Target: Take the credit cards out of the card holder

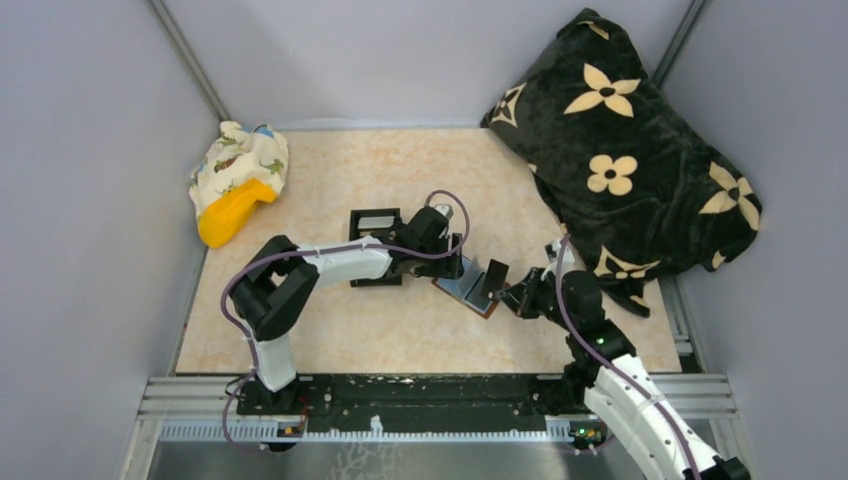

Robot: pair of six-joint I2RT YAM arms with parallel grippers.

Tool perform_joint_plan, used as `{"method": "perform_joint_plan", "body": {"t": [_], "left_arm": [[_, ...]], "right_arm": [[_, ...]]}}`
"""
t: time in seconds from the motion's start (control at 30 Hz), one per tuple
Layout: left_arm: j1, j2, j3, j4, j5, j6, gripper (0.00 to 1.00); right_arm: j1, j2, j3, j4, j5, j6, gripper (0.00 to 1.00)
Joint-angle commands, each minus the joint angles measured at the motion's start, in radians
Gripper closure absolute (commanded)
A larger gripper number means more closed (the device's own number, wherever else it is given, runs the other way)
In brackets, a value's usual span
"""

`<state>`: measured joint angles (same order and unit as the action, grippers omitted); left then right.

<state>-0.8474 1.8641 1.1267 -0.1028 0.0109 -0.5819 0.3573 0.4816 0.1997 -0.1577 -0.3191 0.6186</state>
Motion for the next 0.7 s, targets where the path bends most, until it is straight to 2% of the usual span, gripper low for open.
{"method": "perform_joint_plan", "body": {"t": [0.0, 0.27, 0.43, 0.67], "left_arm": [[0.009, -0.065, -0.042, -0.058, -0.011, 0.01, 0.26], [0.008, -0.163, -0.05, -0.057, 0.0, 0.013, 0.21], [0.011, -0.201, -0.05, -0.105, -0.067, 0.016, 0.15], [0.017, -0.293, -0.074, -0.122, -0.154, 0.016, 0.14]], "right_arm": [[-0.004, -0.024, 0.103, 0.002, -0.014, -0.052, 1.0], [-0.004, 0.043, 0.174, 0.023, -0.029, -0.12, 1.0], [-0.004, 0.071, 0.172, 0.07, -0.038, -0.118, 1.0], [-0.004, 0.108, 0.18, 0.11, -0.053, -0.117, 1.0]]}}
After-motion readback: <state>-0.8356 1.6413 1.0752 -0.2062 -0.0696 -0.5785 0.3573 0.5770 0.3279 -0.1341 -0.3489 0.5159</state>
